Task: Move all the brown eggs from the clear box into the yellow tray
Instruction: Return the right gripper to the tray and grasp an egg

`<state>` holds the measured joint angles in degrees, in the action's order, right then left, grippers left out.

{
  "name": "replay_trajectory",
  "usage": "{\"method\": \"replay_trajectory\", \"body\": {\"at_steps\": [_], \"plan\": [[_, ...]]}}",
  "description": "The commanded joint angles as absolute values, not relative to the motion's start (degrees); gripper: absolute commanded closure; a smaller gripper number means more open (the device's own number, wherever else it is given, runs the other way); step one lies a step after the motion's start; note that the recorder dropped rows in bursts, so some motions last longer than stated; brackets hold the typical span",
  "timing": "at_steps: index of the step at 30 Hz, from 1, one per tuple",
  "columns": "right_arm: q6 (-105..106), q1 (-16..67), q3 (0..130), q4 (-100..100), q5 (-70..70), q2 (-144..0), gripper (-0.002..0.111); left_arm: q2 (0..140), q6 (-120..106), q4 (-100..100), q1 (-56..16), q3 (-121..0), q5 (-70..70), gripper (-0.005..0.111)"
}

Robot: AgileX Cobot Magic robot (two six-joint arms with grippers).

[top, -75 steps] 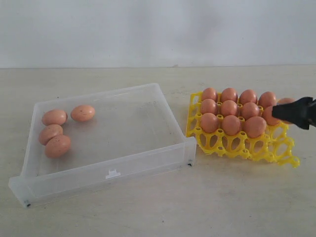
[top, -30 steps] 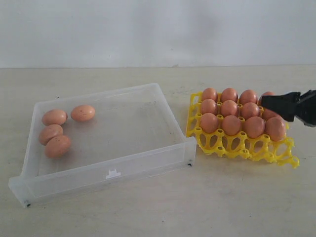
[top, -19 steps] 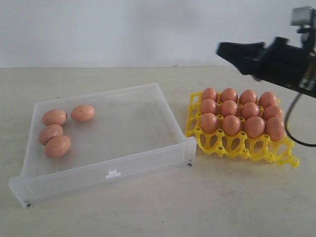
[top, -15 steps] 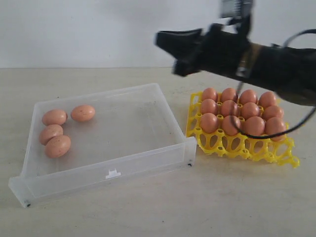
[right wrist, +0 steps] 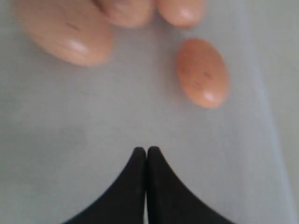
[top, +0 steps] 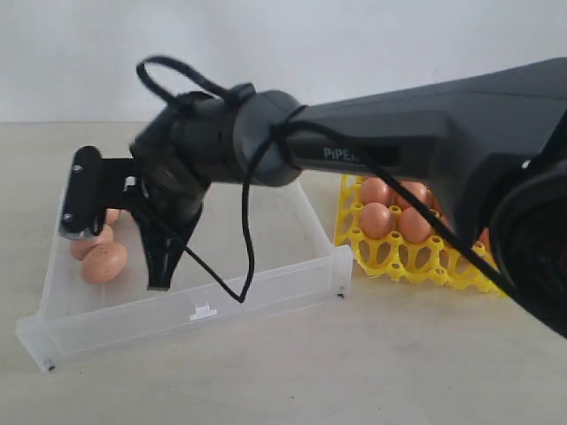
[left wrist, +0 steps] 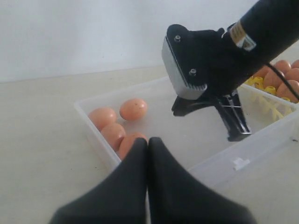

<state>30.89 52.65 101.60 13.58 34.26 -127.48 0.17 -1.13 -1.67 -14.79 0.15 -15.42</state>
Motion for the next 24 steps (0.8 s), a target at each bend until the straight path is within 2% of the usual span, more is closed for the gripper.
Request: {"method": "replay_trajectory", "body": {"at_steps": [1, 5, 8, 10, 15, 17, 24], "plan": [[67.6, 50.8, 110.3, -24.0, 54.5, -127.6, 0.109, 0.0, -1.2, -2.1, -14.8, 0.0, -14.7, 0.111], [70.5, 49.7, 113.3, -24.5, 53.9, -128.3, 0.109, 0.0, -1.2, -2.1, -14.8, 0.0, -14.7, 0.111], [83.1, 50.2, 113.4, -23.9, 49.9, -128.9, 0.105, 0.0, -1.2, -2.1, -14.8, 0.0, -14.7, 0.111], [90.5, 51.0, 113.3, -23.7, 47.2, -130.1, 0.095, 0.0, -1.2, -2.1, -14.8, 0.0, -14.7, 0.111], [88.7, 51.4, 113.3, -23.6, 34.1, -135.3, 0.053, 0.0, -1.2, -2.1, -14.8, 0.0, -14.7, 0.111], [87.2, 51.4, 113.3, -23.6, 30.5, -136.7, 0.045, 0.0, -1.2, -2.1, -14.8, 0.0, -14.7, 0.111], [86.9, 51.4, 113.3, -23.7, 29.0, -138.7, 0.045, 0.0, -1.2, -2.1, -14.8, 0.0, -14.7, 0.111]]}}
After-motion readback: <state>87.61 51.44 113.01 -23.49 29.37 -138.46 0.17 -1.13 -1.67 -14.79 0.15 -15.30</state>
